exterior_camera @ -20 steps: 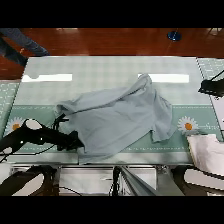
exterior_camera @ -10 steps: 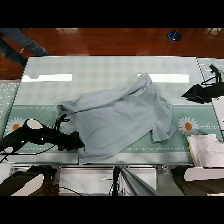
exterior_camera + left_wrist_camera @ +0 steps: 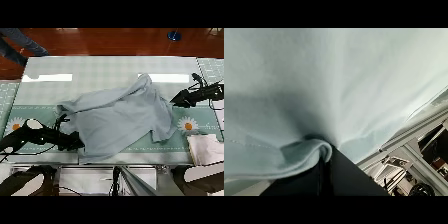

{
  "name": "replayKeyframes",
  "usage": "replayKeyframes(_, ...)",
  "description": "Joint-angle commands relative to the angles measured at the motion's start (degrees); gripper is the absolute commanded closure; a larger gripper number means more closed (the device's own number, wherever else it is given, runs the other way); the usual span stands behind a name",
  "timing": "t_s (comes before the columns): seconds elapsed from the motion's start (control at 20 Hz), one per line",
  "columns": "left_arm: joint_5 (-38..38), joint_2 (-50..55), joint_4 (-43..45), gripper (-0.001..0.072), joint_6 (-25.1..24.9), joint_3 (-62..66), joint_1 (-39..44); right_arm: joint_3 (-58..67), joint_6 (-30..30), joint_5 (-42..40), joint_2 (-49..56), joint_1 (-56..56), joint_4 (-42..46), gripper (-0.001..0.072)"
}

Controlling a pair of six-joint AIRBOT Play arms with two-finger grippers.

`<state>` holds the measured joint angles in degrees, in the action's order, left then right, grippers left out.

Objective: Fold the shirts.

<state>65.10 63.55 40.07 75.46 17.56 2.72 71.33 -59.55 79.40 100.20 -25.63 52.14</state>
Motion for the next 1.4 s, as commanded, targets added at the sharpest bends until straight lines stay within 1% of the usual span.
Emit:
replayKeyframes(0.0,0.1,0.0,0.0,0.0682,0.0,0.0,0.0,0.0,-5.4,-5.2,0.7,4.7,8.8,0.023)
replayKeyframes(0.1,0.1,0.0,0.0,0.0682,0.0,0.0,0.0,0.0,-6.9,-6.1,1.6,8.0,15.8,0.0296)
replayKeyframes(0.15,0.0,0.0,0.0,0.0682,-0.1,0.0,0.0,0.0,-6.1,-6.5,2.0,9.6,16.4,0.0427)
replayKeyframes(0.2,0.0,0.0,0.0,0.0682,-0.1,0.0,0.0,0.0,-5.9,-7.1,2.1,11.0,16.0,0.0628)
replayKeyframes(0.25,0.1,0.0,0.0,0.0682,-0.1,0.1,0.0,0.0,-5.9,-7.4,1.8,12.0,15.2,0.0689)
replayKeyframes(0.35,0.4,-0.1,-0.1,0.0683,-1.2,1.0,0.0,0.0,-4.6,-8.1,-0.8,12.7,12.5,0.069)
replayKeyframes(0.45,2.5,-0.6,-0.1,0.0685,-2.9,4.3,0.0,0.2,-3.0,-8.7,-6.2,12.0,8.0,0.0691)
replayKeyframes(0.5,4.0,-1.8,0.0,0.0686,-2.9,7.5,0.0,0.8,-1.9,-8.8,-10.0,11.2,5.4,0.0691)
replayKeyframes(0.6,6.1,-5.9,0.0,0.0686,-2.8,16.5,0.0,3.5,-1.8,-8.9,-17.9,9.8,1.3,0.0691)
replayKeyframes(0.7,6.3,-11.2,0.0,0.0686,-1.9,29.0,-1.0,8.2,-2.1,-9.7,-25.6,8.7,-1.3,0.0691)
replayKeyframes(0.9,6.1,-17.9,0.0,0.0686,-1.7,58.6,-8.4,21.6,-5.3,-15.7,-37.3,8.5,-2.5,0.0691)
replayKeyframes(1.1,5.9,-18.5,0.0,0.0686,-1.8,84.2,-15.7,33.2,-9.5,-20.5,-44.8,8.5,-1.5,0.0691)
replayKeyframes(1.2,5.5,-18.5,0.0,0.0685,-2.0,92.8,-17.7,38.1,-12.2,-20.7,-47.5,8.5,-0.2,0.069)
replayKeyframes(1.35,5.2,-18.7,0.0,0.0685,-2.0,102.5,-18.1,44.0,-15.7,-20.7,-50.8,8.5,1.4,0.0691)
